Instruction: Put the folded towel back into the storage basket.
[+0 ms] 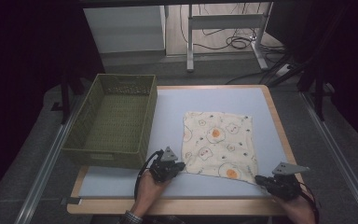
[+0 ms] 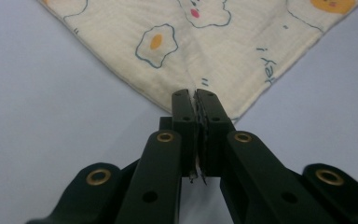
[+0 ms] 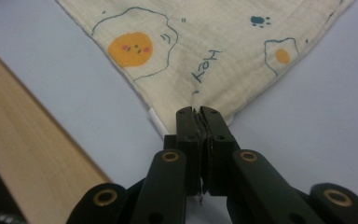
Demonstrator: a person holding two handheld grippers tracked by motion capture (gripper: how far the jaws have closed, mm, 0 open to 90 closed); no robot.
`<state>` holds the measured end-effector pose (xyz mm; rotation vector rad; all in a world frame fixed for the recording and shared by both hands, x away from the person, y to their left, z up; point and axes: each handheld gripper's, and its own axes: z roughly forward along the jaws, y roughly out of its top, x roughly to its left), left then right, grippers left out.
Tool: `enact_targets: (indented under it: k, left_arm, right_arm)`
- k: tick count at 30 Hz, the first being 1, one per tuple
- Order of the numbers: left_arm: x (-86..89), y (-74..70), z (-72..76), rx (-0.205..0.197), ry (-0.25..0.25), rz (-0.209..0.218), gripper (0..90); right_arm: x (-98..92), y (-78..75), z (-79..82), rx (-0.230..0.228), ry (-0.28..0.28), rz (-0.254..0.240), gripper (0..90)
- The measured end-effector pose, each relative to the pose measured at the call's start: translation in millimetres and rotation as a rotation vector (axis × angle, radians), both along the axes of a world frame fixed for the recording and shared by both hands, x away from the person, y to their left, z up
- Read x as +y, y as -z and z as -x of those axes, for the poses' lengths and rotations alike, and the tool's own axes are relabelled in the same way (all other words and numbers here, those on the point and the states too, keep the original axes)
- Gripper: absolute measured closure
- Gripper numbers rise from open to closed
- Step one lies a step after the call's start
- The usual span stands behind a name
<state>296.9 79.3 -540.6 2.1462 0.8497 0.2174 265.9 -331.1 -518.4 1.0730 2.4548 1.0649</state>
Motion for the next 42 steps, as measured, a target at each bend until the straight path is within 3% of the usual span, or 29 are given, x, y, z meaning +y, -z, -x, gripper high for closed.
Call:
enact_targets:
  k: [8,10,11,13,15,16,17,18,19,22,23,28,30,32,34,35,37,42]
  left_arm:
    - [9.5,-3.3,36.9,0.039,0.041,0.028,85.0]
    - [10.3,-3.9,39.2,0.038,0.038,0.025,74.2]
    - [12.1,-6.4,39.7,0.008,0.01,0.02,66.6]
    - [13.4,-8.1,37.2,0.001,-0.001,0.023,62.9]
    - [14.6,-11.8,29.4,-0.018,-0.025,0.029,49.6]
    - [14.3,-13.3,24.3,-0.023,-0.033,0.031,49.6]
    - [11.7,-14.8,12.2,-0.029,-0.049,0.018,43.4]
    - [11.7,-14.8,12.2,-0.029,-0.049,0.018,41.9]
    - [7.8,-15.0,-0.4,-0.032,-0.06,0.014,41.0]
    - [2.8,-14.5,-12.8,-0.036,-0.068,0.008,39.4]
    - [-1.7,-14.0,-25.5,-0.034,-0.072,0.009,38.4]
    - [-4.9,-12.9,-60.1,-0.021,-0.096,0.022,39.7]
    - [-4.9,-13.1,-66.3,-0.025,-0.105,0.015,40.9]
    - [-5.5,-13.6,-83.1,-0.033,-0.117,-0.004,41.9]
    - [-6.1,-13.9,-88.2,-0.035,-0.129,-0.015,42.9]
    - [-6.1,-14.5,-98.2,-0.047,-0.147,-0.031,45.1]
    - [-6.0,-14.5,-103.4,-0.047,-0.159,-0.029,49.3]
    - [-6.6,-16.6,-134.5,-0.06,-0.228,-0.028,58.0]
  right_arm:
    - [-3.4,-1.6,24.0,0.021,-0.027,-0.027,86.7]
    - [-3.9,-1.7,26.5,0.025,-0.03,-0.029,86.5]
    - [-5.2,-3.2,28.9,0.013,-0.025,-0.024,85.6]
    - [-6.2,-4.5,28.3,0.007,-0.023,-0.03,84.7]
    - [-9.0,-9.3,21.2,-0.013,-0.009,-0.049,79.4]
    - [-9.0,-9.3,21.2,-0.013,-0.009,-0.049,79.4]
    - [-8.6,-12.0,13.8,-0.026,-0.007,-0.041,76.8]
    - [-8.6,-12.0,13.8,-0.026,-0.007,-0.041,76.8]
    - [-7.2,-13.4,4.3,-0.044,-0.011,-0.035,75.2]
    - [-5.6,-13.8,-6.6,-0.047,-0.011,-0.03,72.0]
    - [-3.7,-13.5,-18.1,-0.059,0.003,-0.01,69.7]
    - [-4.2,-10.8,-49.5,-0.054,0.055,-0.018,63.8]
    - [-4.6,-9.8,-55.8,-0.052,0.063,-0.014,62.7]
    - [-5.9,-6.4,-74.2,-0.042,0.097,-0.012,61.9]
    - [-6.5,-5.0,-85.7,-0.033,0.115,-0.017,61.4]
    - [-6.5,-4.8,-91.1,-0.036,0.126,-0.012,61.5]
    - [-6.5,-5.6,-101.8,-0.038,0.14,-0.016,61.6]
    - [-2.1,-9.4,-126.0,-0.041,0.152,-0.012,63.8]
